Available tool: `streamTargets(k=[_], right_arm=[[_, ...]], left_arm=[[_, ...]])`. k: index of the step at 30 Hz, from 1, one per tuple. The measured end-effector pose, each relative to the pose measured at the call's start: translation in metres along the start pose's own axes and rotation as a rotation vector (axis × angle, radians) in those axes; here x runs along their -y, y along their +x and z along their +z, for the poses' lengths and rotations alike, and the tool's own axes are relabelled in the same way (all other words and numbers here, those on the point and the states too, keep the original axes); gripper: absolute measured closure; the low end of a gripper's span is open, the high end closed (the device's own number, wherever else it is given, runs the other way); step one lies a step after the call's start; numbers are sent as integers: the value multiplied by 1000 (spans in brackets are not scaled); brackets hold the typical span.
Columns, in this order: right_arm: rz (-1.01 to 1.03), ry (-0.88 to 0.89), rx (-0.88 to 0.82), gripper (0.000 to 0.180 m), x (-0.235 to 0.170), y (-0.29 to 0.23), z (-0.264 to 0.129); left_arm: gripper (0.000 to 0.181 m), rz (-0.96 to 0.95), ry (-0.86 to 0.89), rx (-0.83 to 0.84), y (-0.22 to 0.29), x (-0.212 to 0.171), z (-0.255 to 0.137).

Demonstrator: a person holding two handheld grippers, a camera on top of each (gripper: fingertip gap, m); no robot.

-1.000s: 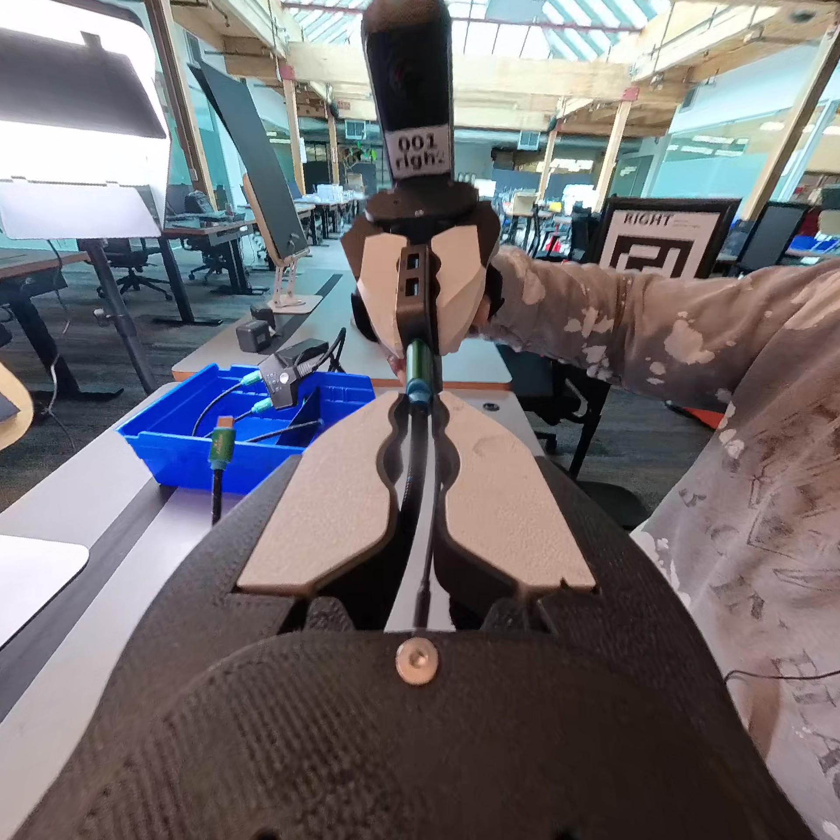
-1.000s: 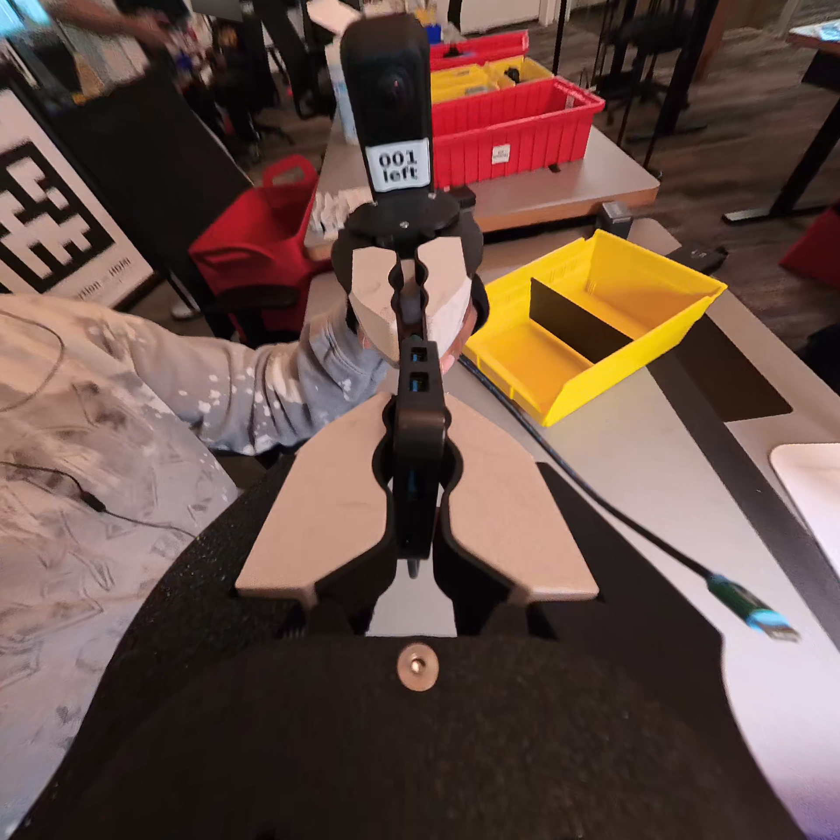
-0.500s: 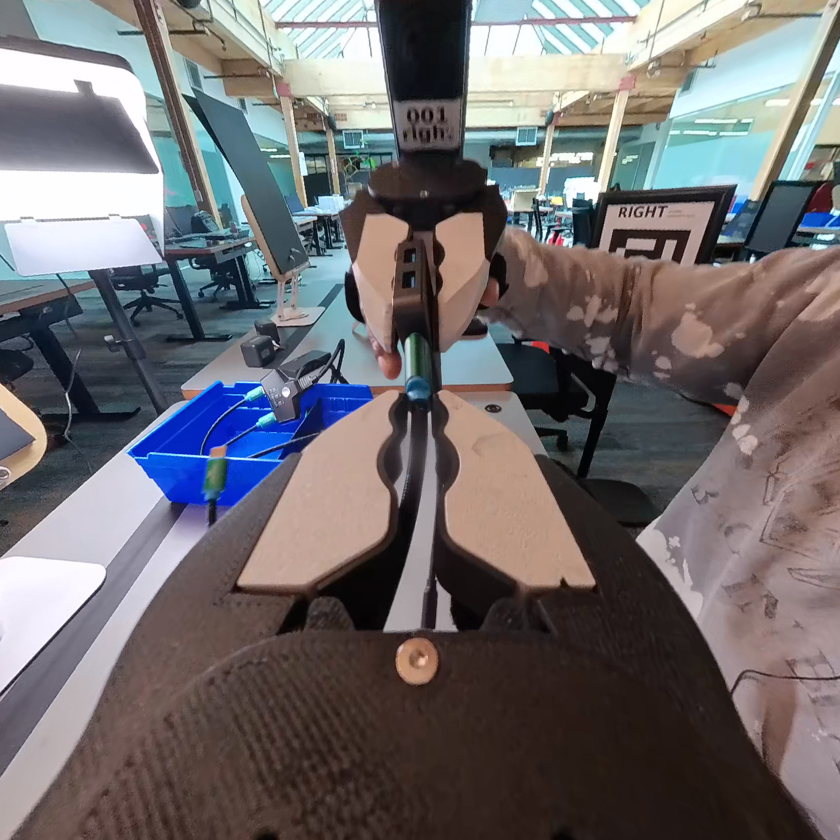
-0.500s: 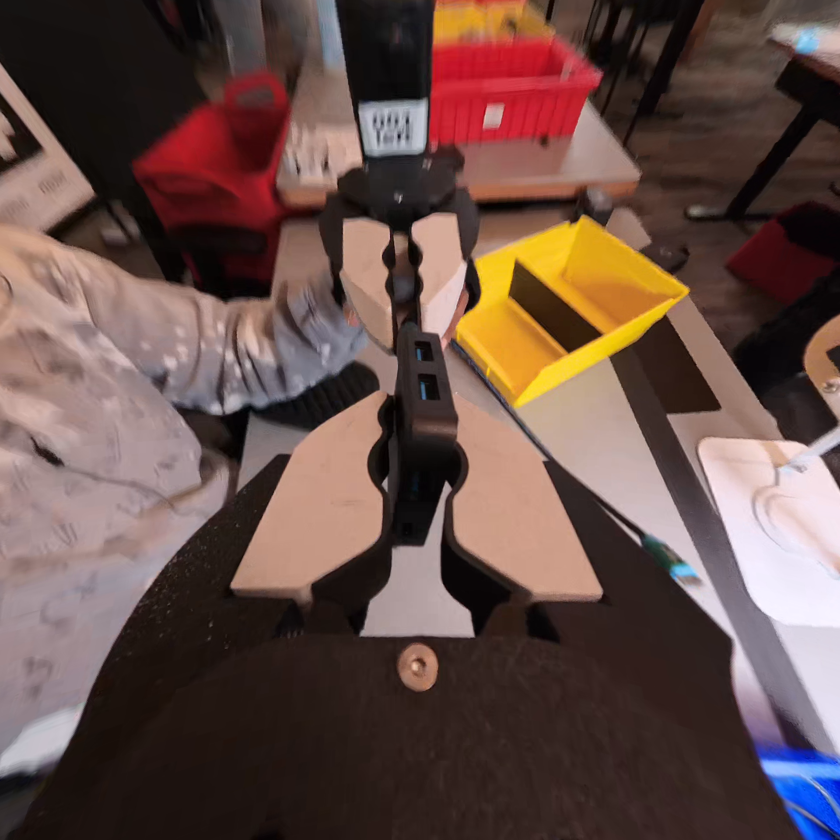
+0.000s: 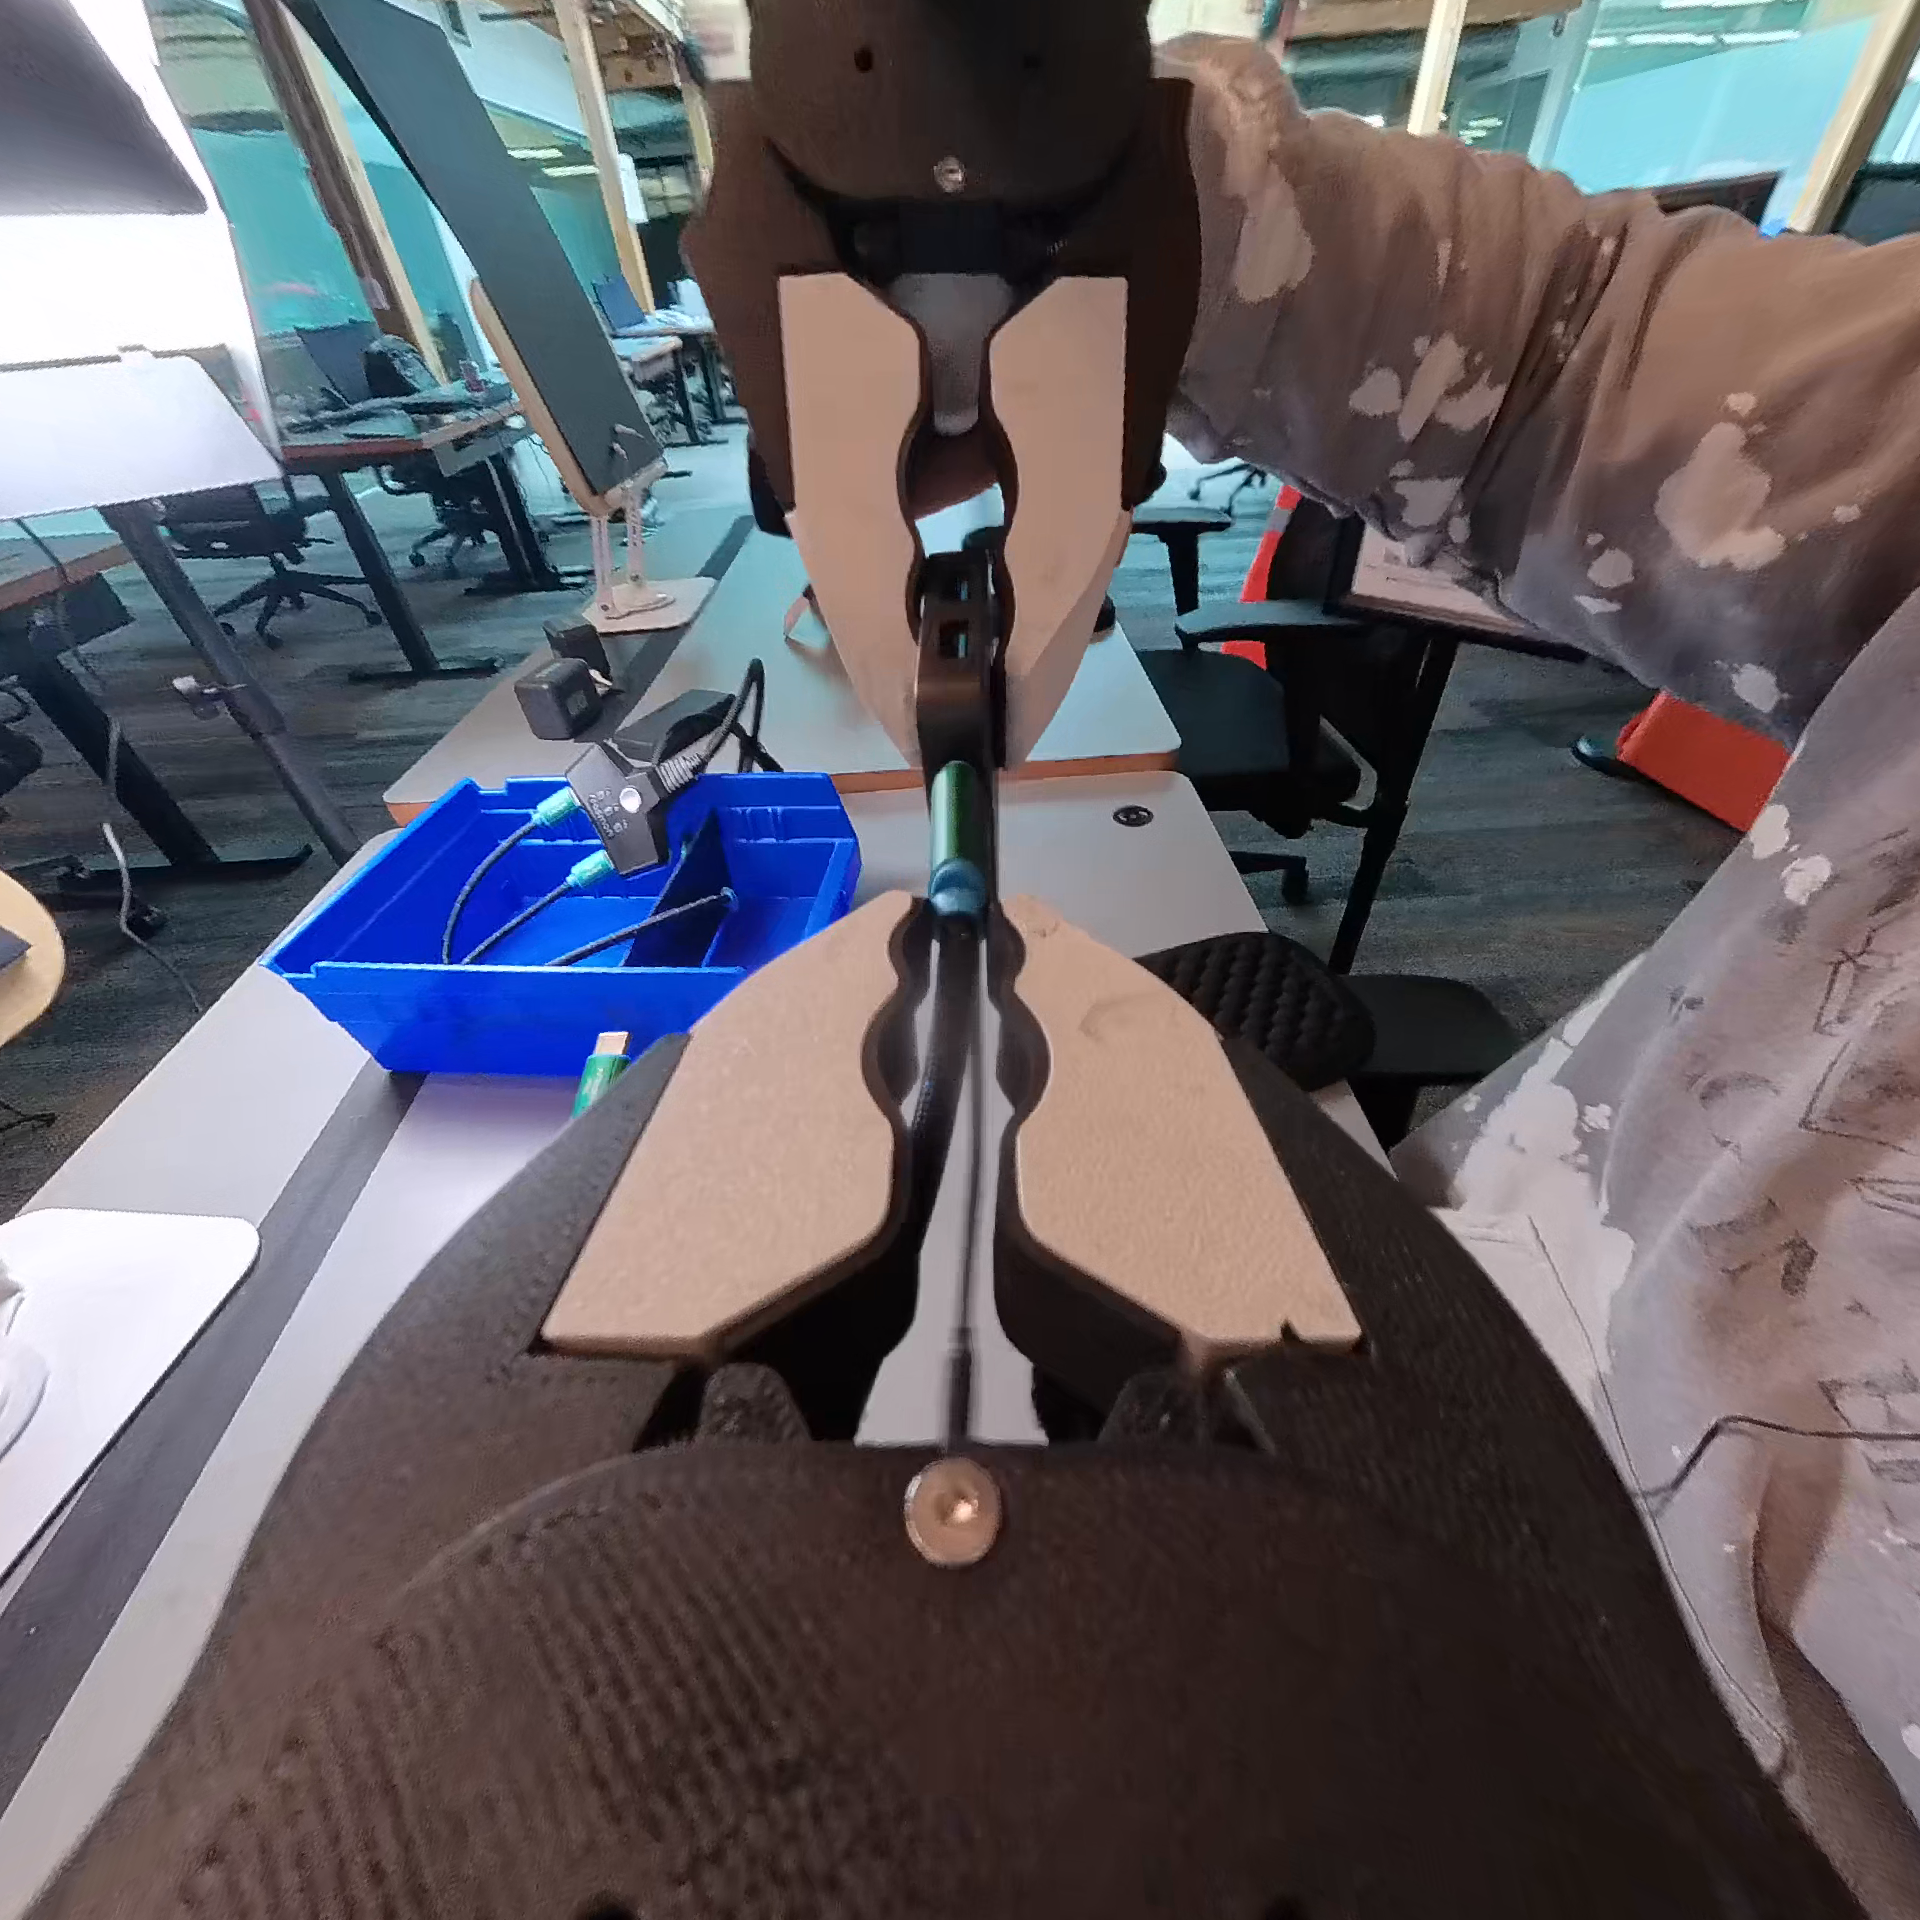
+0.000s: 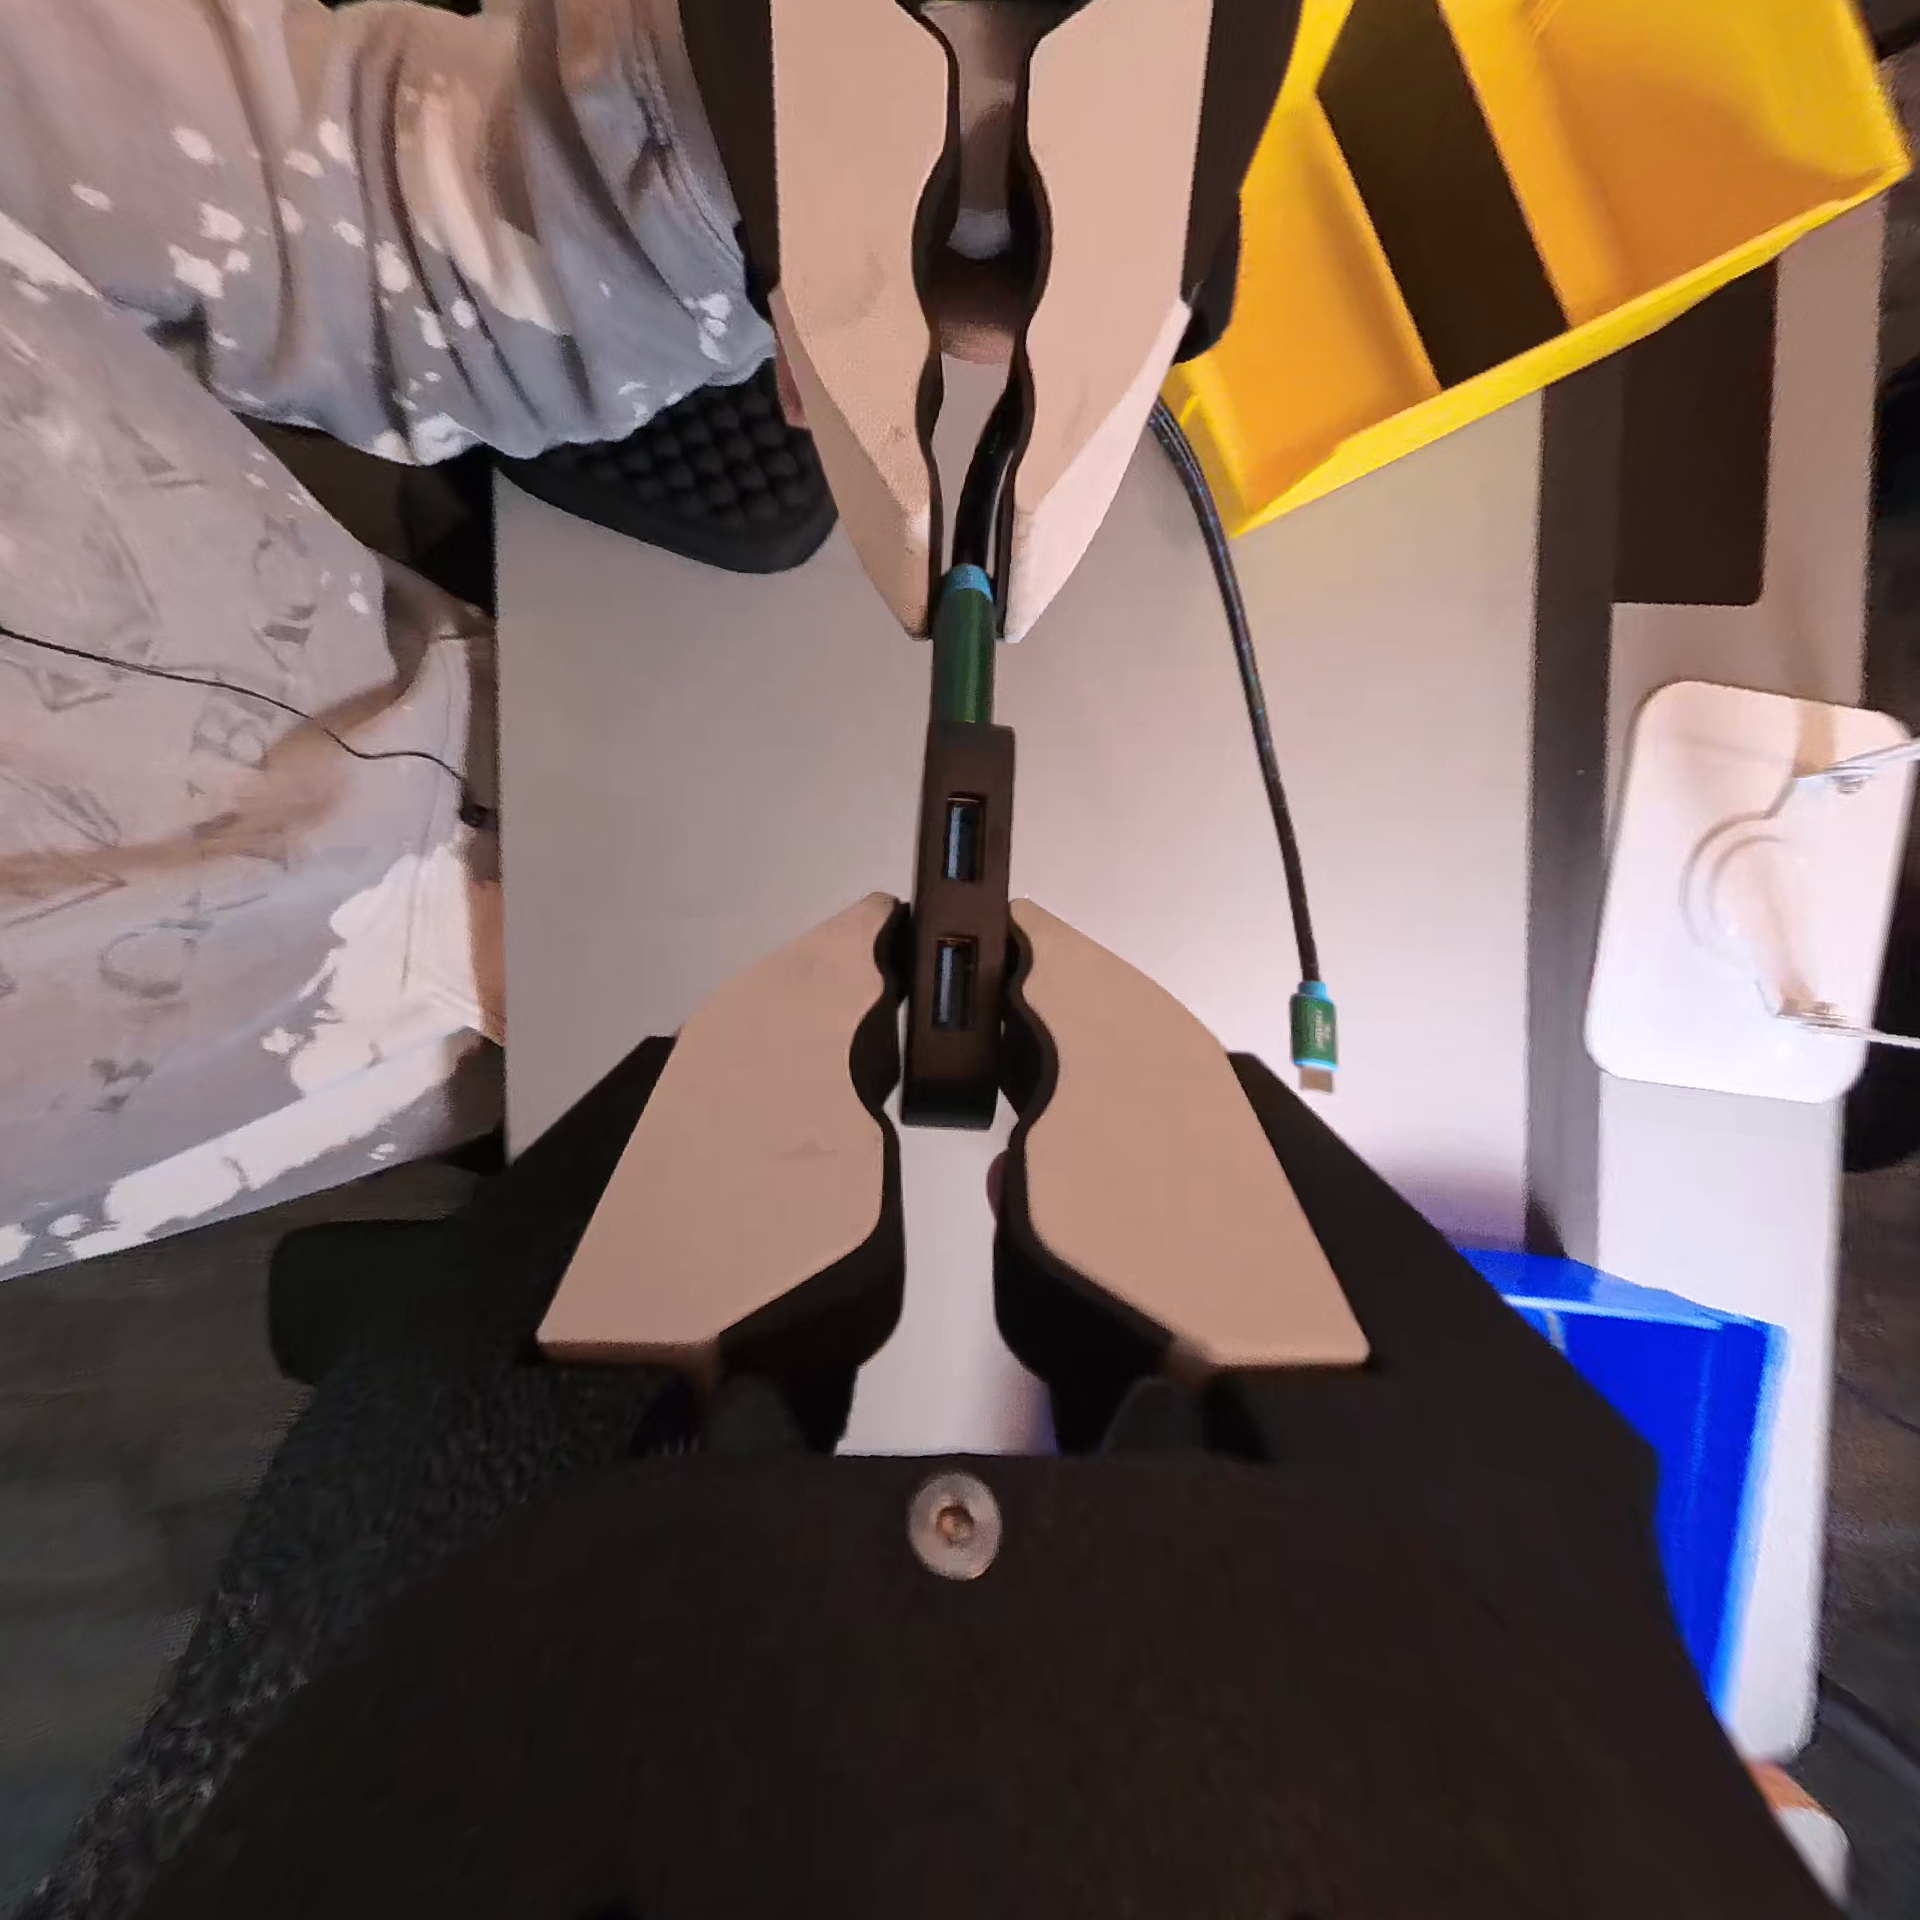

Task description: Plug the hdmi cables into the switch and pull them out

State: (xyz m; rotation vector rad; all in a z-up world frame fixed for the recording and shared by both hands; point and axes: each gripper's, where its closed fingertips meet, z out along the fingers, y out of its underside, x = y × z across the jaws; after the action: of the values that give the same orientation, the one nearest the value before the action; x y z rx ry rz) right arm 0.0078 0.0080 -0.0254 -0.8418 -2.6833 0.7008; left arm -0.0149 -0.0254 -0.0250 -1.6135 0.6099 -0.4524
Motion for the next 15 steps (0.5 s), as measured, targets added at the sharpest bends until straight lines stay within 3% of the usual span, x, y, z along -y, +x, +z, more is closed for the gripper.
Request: streamTargets(k=[4, 9, 15], right_arm=[[-7, -76, -100, 166, -13, 21, -26], [136, -212, -236, 166, -64, 63, -68], [310, -366, -353, 166, -140, 105, -106]], left_arm=[[154, -15, 102, 149, -23, 14, -15], [157, -58, 103, 322, -54, 10, -47], [157, -97, 21, 385, -70, -8, -56]])
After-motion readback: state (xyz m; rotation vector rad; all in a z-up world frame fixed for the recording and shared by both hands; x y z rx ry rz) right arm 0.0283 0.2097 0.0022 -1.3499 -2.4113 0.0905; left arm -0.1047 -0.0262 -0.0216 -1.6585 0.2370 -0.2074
